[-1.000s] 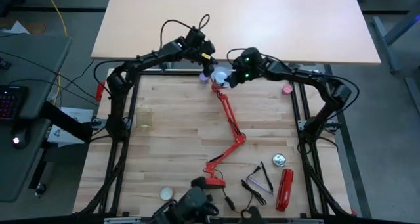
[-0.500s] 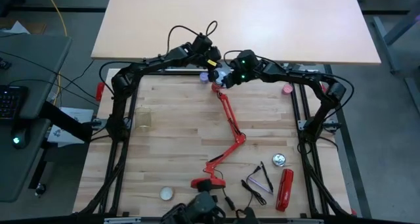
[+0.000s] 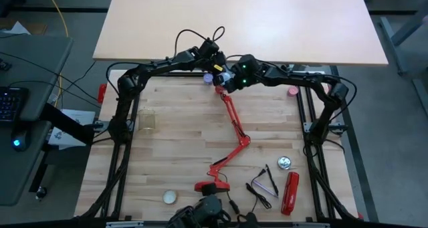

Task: Screw lightbulb
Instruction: Remove the white lightbulb from the desk lamp

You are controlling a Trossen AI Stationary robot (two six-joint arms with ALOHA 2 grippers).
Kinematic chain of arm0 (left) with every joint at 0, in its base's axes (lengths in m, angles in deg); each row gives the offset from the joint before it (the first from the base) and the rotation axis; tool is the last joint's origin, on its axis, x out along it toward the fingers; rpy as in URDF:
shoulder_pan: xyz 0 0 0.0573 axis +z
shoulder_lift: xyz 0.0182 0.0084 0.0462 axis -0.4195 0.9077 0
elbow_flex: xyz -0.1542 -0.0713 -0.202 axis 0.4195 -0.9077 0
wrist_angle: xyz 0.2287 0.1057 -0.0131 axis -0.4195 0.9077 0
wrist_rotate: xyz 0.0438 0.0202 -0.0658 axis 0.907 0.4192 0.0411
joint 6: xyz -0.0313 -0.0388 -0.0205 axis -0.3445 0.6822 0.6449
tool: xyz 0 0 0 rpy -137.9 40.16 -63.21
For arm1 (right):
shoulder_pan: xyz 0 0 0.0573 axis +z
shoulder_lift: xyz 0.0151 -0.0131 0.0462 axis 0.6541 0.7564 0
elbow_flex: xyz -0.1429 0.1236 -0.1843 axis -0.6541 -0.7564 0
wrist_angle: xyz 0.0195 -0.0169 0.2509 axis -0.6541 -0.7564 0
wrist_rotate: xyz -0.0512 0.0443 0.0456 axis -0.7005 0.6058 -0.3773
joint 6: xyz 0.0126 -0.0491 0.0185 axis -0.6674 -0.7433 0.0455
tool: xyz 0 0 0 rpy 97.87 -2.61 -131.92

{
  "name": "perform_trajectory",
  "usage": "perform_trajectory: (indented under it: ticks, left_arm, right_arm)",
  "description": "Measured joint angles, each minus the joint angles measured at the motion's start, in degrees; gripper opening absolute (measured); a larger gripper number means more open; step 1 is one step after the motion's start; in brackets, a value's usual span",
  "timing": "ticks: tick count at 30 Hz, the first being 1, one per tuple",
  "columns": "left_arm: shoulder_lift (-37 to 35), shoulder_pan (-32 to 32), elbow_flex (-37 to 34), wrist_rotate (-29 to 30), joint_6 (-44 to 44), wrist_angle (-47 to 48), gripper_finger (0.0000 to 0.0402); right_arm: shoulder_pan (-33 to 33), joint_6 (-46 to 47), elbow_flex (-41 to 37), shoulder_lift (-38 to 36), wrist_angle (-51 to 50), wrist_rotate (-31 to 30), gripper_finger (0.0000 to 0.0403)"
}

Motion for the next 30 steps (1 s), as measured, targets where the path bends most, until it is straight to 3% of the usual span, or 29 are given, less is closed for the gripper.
perform_trajectory:
  ticks: [14,20,22,28,30]
  left_arm:
    - [-1.1,-1.0,0.3,0.2,3.1,7.0,0.0000]
    - [-3.4,-1.6,0.1,-4.9,11.8,11.7,0.0000]
    - [-4.0,-2.3,0.1,-8.6,14.4,13.0,0.0000]
    - [-4.4,-5.3,-0.1,-22.0,17.2,15.9,0.0000]
    - [-5.3,-5.8,-0.1,-22.1,17.1,15.7,0.0000]
  right_arm:
    - [-3.2,-0.5,-0.1,1.0,0.0,-2.0,0.0000]
    - [-5.8,-0.9,-0.2,1.0,-0.7,-3.7,0.0000]
    - [-6.8,-0.9,-0.1,1.0,1.6,-7.7,0.0000]
    - [-10.3,-1.1,0.0,0.3,2.9,-7.8,0.0000]
    - [-11.9,-2.0,0.7,-1.0,3.1,-9.0,0.0000]
